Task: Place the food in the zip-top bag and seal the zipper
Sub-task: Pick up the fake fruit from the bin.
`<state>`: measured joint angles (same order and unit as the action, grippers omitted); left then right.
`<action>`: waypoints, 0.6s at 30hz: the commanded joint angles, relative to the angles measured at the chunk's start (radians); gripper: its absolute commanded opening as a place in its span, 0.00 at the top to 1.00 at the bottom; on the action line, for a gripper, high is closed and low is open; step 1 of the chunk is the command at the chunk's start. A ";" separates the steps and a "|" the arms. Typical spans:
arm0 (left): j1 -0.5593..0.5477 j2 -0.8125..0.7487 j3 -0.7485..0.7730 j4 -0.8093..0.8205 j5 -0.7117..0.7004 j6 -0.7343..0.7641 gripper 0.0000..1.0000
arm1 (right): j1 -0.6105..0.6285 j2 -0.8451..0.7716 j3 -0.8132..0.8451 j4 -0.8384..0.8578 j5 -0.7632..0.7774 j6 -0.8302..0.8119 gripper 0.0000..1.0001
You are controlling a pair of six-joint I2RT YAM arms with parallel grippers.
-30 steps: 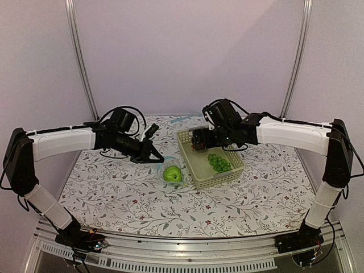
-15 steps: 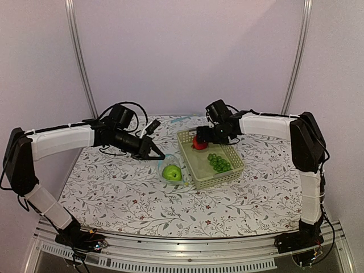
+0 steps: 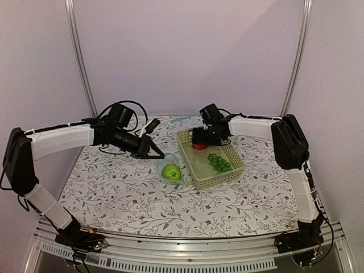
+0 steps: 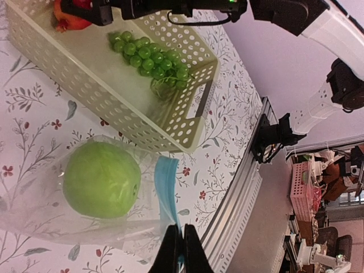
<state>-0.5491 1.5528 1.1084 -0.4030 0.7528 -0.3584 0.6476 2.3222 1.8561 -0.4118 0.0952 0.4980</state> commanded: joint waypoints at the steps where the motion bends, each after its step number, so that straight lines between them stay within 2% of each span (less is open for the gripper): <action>1: 0.012 0.007 0.016 -0.007 0.011 0.019 1.00 | -0.004 0.056 0.051 -0.007 0.027 0.025 0.16; 8: 0.012 0.000 0.011 0.000 -0.002 -0.008 1.00 | -0.007 0.058 0.055 0.005 0.026 0.028 0.34; 12: 0.012 -0.011 -0.001 0.043 0.000 -0.074 1.00 | -0.007 -0.008 0.013 0.023 -0.003 0.000 0.36; 18: -0.007 -0.030 -0.014 0.062 -0.002 -0.150 1.00 | -0.008 -0.245 -0.137 0.051 -0.030 -0.062 0.36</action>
<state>-0.5488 1.5524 1.1080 -0.3744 0.7513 -0.4500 0.6464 2.2704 1.7905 -0.3882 0.0856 0.4889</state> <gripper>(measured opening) 0.009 0.714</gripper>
